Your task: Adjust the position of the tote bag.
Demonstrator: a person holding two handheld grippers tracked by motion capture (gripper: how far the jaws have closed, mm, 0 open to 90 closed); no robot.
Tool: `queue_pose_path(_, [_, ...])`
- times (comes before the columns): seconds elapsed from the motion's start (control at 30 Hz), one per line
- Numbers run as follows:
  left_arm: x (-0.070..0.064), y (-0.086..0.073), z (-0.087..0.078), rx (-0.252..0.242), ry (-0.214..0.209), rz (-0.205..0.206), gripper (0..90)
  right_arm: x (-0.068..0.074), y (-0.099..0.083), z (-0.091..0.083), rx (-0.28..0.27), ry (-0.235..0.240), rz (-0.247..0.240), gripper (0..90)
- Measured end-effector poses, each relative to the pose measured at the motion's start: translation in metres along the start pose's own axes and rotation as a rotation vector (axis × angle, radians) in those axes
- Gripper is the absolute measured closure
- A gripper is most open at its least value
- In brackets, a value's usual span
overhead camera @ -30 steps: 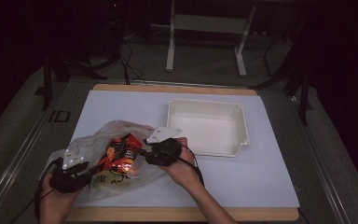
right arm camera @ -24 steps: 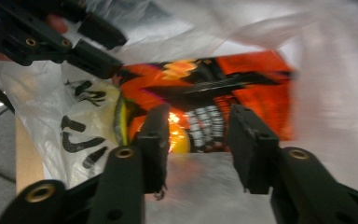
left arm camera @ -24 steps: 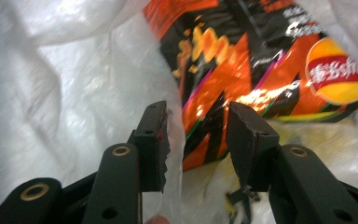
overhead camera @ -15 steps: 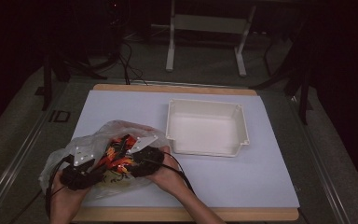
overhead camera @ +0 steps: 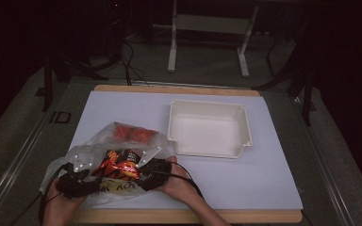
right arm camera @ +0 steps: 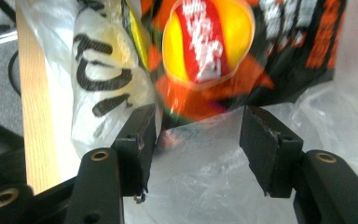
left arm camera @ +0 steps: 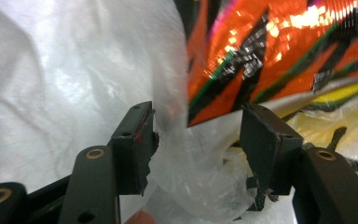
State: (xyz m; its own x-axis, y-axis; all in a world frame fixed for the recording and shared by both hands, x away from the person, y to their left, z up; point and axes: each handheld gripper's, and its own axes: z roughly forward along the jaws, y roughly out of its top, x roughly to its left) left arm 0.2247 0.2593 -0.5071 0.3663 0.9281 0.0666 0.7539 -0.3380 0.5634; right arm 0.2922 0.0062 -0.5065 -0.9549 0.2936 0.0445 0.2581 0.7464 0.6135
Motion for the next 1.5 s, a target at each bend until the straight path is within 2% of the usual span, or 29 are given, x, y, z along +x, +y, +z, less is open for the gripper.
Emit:
queue_pose_path(0.1, [-0.001,0.0,0.003,0.007,0.006,0.008,49.0,-0.003,-0.007,0.001,0.01,0.009,-0.001,45.9])
queue_pose_path(0.2, [0.003,0.0,0.004,0.007,0.024,-0.016,53.6,-0.004,-0.012,0.001,0.032,0.003,-0.003,45.9])
queue_pose_path(0.3, [0.006,0.0,0.003,-0.008,0.022,-0.024,56.6,-0.007,-0.016,0.001,0.038,0.003,-0.001,48.8])
queue_pose_path(0.47, [-0.001,0.005,0.001,-0.027,0.046,0.035,64.8,-0.008,-0.017,0.0,0.044,0.011,-0.021,63.3])
queue_pose_path(0.6, [-0.003,0.008,0.0,-0.048,0.061,0.05,74.5,-0.008,-0.019,-0.003,0.052,0.0,-0.038,64.1])
queue_pose_path(0.7, [-0.002,0.008,-0.003,-0.059,0.053,0.06,80.2,-0.012,-0.024,-0.007,0.052,-0.008,-0.041,63.7])
queue_pose_path(0.77, [-0.003,0.009,-0.004,-0.063,0.05,0.068,82.7,-0.016,-0.027,-0.012,0.038,-0.021,-0.005,66.1])
queue_pose_path(0.9, [-0.005,0.011,-0.009,-0.095,0.039,0.073,84.7,-0.022,-0.028,-0.02,-0.006,-0.035,0.02,67.7])
queue_pose_path(1.03, [-0.006,0.015,-0.015,-0.126,0.025,0.082,86.0,-0.022,-0.025,-0.029,-0.044,-0.051,0.003,66.0])
queue_pose_path(1.27, [-0.01,0.018,-0.02,-0.14,0.03,0.104,87.1,-0.023,-0.025,-0.04,-0.098,-0.064,-0.005,62.6])
queue_pose_path(1.4, [-0.009,0.018,-0.02,-0.146,0.027,0.094,86.8,-0.02,-0.022,-0.041,-0.129,-0.059,-0.029,59.3])
queue_pose_path(1.5, [-0.009,0.018,-0.019,-0.143,0.03,0.093,86.7,-0.018,-0.018,-0.037,-0.135,-0.054,-0.023,59.2])
